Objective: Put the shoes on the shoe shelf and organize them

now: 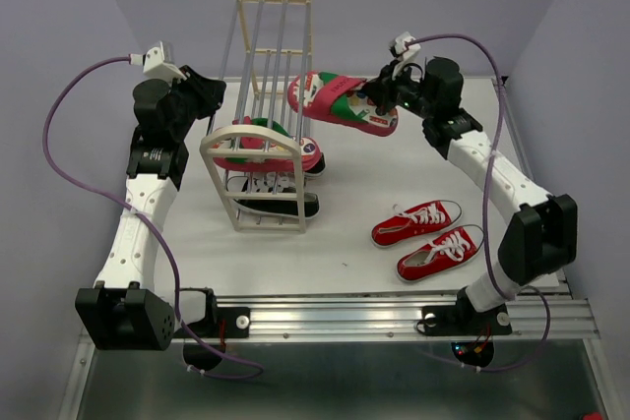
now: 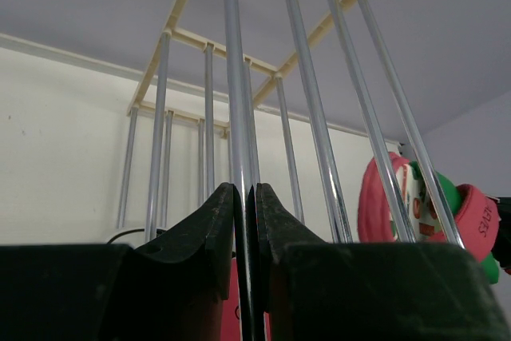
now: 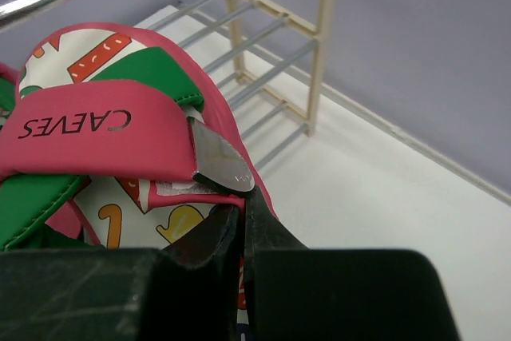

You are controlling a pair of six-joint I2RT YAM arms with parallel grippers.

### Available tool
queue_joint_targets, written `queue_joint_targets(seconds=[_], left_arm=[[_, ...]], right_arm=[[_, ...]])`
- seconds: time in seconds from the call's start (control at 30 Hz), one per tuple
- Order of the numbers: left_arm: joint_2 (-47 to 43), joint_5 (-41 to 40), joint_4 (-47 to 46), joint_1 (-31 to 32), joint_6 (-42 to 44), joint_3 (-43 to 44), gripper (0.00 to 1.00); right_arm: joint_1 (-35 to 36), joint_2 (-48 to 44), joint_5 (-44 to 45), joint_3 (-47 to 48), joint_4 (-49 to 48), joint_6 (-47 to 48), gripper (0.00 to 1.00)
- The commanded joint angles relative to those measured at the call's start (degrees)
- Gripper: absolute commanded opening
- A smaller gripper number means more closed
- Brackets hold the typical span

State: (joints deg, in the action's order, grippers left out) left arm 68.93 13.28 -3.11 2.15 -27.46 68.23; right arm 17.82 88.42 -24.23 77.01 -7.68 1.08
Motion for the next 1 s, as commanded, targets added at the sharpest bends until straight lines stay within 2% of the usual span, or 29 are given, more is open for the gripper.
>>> queue_joint_targets(seconds=[0.0,0.07,0.17,0.3,0.4,0.8,0.97], left_arm=[[2.44,0.34,2.41,0.13,4.96,-0.55,0.15],[2.53,0.69,2.32,0.13,4.96,-0.64,0.15],[2.53,0.70,2.24,0.13,4.96,-0.64,0.15],[2.70,1.05,2.15,0.13,4.79,-0.90,0.15],[2.97,1.57,1.97,0.13,4.70,-0.73,0.15],[3.94,2.45,1.62,0.13,4.88,-0.64,0.14],[4.37,2.45,1.53,0.13,5.05,-0.64,0.14]], right_arm=[[3.43,5.42,-2.22,8.49,-2.52,-0.90,0.01],[4.67,8.24,-2.49,14.18,0.38,-2.75,0.01],[7.13,11.68,1.72,18.94,2.67,-1.79,0.01],[8.37,15.28,0.24,23.53,3.11,-4.33,0.01],[10.47,18.09,2.60,26.86,3.03,-5.56,0.01],[13.64,32.76,-2.13,42.77,2.41,-7.76,0.04],[14.78,36.38,-4.25,46.38,2.50,-6.97,0.14]])
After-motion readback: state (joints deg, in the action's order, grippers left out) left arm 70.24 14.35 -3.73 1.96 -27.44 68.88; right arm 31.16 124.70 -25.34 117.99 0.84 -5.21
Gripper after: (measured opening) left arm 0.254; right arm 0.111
